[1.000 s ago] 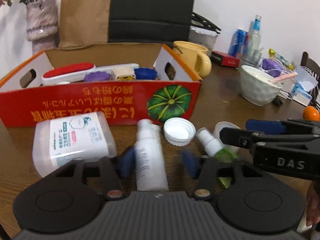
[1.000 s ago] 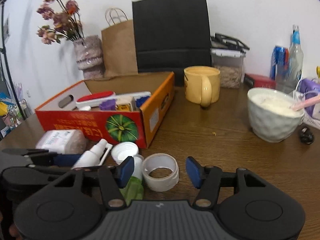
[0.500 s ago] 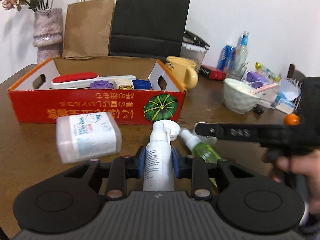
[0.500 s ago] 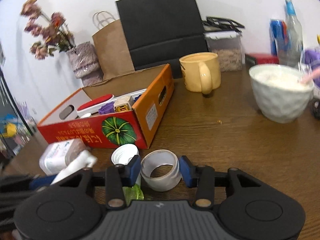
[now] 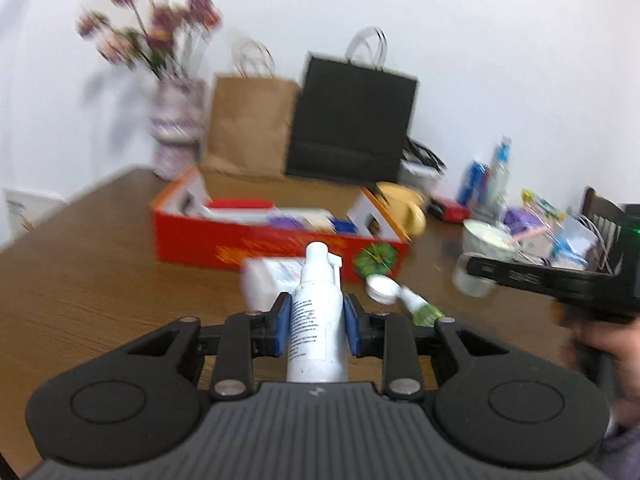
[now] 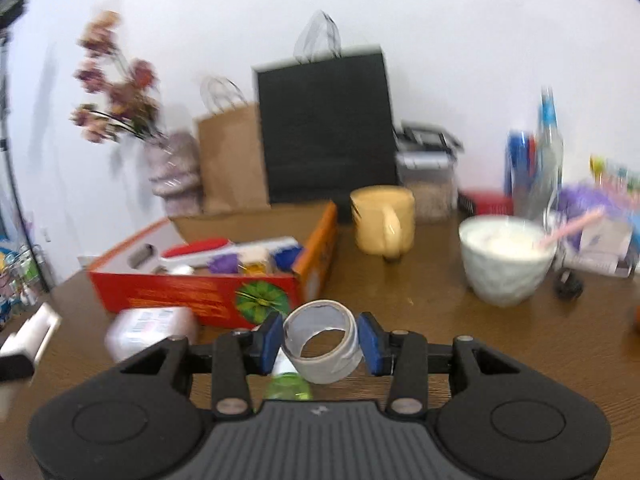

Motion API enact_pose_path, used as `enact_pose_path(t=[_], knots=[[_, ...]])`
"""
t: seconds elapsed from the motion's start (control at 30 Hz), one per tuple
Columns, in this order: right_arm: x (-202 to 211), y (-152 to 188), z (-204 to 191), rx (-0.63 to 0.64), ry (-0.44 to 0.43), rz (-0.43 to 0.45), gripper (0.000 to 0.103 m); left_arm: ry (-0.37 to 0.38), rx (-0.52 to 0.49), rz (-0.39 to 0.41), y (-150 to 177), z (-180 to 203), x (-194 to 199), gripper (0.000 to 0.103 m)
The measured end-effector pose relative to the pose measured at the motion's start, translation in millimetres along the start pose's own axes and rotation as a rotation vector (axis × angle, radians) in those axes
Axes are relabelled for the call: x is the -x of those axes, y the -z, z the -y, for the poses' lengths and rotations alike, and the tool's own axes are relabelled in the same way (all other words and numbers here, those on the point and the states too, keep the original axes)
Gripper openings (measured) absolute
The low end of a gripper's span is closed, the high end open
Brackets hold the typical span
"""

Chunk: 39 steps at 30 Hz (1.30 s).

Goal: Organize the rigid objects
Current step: 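Carry the spray bottle with the left gripper while the right carries the tape roll to the box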

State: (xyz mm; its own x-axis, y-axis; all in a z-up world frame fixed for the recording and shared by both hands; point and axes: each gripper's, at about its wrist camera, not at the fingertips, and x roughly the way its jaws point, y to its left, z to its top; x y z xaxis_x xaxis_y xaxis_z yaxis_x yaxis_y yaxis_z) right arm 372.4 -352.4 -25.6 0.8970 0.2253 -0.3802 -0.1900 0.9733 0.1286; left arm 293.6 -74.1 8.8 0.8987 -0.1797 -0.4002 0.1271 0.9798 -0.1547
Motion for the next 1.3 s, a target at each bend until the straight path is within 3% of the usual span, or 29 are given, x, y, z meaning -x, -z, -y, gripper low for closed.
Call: enact_pose_path(t=[0.17, 0.4, 0.67, 1.0, 1.17, 1.3], knots=[[62.8, 13.1, -40.4, 0.051, -0.031, 0.067, 0.041, -0.044, 0.026, 0.068, 3.8, -17.9, 42.0, 0.028], [130.4, 61.4, -92.8, 0.043, -0.067, 0.096, 0.041, -0.105, -0.017, 0.118, 25.6, -30.7, 97.2, 0.028], [163.3, 91.7, -123.3, 0.050, -0.095, 0.065, 0.041, -0.080, -0.006, 0.124, 37.3, -43.0, 129.1, 0.028], [134.3, 71.2, -125.2, 0.064, -0.121, 0.064, 0.041, -0.070, 0.025, 0.122, 20.5, -54.4, 103.6, 0.028], [93.3, 31.7, -115.4, 0.066, -0.172, 0.065, 0.041, -0.016, 0.004, 0.131, -16.6, -62.6, 63.2, 0.028], [45.9, -11.9, -103.1, 0.070, -0.192, 0.066, 0.041, 0.071, 0.012, 0.094, -64.7, -65.5, 5.7, 0.028]])
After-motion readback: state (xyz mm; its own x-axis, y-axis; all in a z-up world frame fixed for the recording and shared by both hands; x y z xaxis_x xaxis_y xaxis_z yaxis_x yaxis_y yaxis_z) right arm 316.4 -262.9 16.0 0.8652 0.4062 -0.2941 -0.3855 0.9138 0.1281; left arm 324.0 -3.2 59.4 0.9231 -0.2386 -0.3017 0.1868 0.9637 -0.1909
